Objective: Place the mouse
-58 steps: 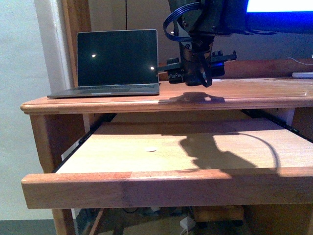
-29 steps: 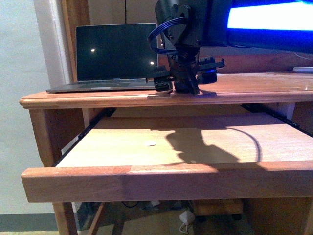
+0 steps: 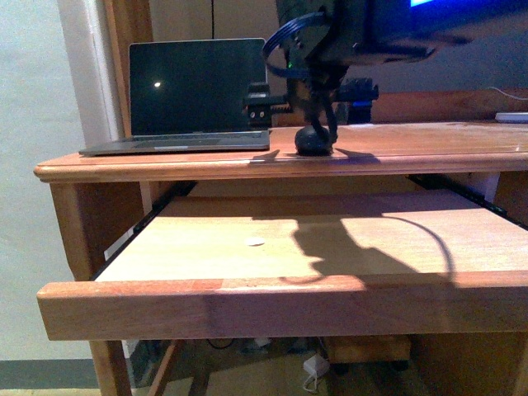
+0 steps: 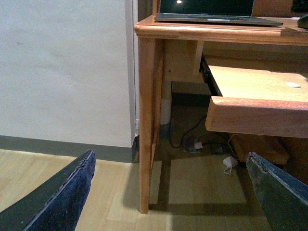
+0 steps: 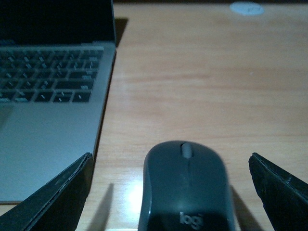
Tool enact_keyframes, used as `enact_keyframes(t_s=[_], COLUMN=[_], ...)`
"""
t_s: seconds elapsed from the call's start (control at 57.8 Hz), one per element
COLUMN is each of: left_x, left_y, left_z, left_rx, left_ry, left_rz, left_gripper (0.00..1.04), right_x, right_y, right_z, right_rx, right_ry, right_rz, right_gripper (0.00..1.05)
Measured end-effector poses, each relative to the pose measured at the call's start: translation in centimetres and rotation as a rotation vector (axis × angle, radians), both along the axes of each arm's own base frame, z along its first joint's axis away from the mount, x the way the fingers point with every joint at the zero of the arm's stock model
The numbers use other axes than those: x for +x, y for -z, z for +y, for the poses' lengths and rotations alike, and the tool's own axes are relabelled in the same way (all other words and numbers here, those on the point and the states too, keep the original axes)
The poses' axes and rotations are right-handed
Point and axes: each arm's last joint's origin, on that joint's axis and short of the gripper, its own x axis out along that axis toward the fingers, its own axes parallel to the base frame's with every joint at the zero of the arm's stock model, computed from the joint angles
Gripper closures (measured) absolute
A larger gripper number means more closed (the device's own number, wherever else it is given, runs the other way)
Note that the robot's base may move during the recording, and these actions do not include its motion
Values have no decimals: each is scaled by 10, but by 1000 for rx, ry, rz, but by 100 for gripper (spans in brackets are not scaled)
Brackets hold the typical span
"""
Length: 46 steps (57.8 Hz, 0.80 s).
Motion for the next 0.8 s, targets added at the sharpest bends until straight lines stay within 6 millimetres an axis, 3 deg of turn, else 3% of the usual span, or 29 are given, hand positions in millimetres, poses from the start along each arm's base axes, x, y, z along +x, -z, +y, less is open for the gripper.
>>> enact_keyframes(t_s=[0.121, 0.26, 0.502, 0.675, 0.796], left_x=[0, 0, 0, 0, 0], left_y=[0, 0, 0, 0, 0], left_z=[0, 0, 0, 0, 0], left_rx=[0, 0, 0, 0, 0], left_ry=[0, 0, 0, 0, 0], left_rz=[0, 0, 0, 0, 0], left_gripper=[8, 8, 8, 8, 8], right_x=[-37, -70, -134, -185, -212], right_y=[-35, -38, 21, 46, 77], right_z=[-41, -83, -141, -181, -208], right_rx=[80, 119, 142, 170, 166], right_ry=[-25, -49, -219, -352, -400], right_rz=[-86, -123, -57, -51, 4], right_gripper=[8, 8, 8, 8, 8])
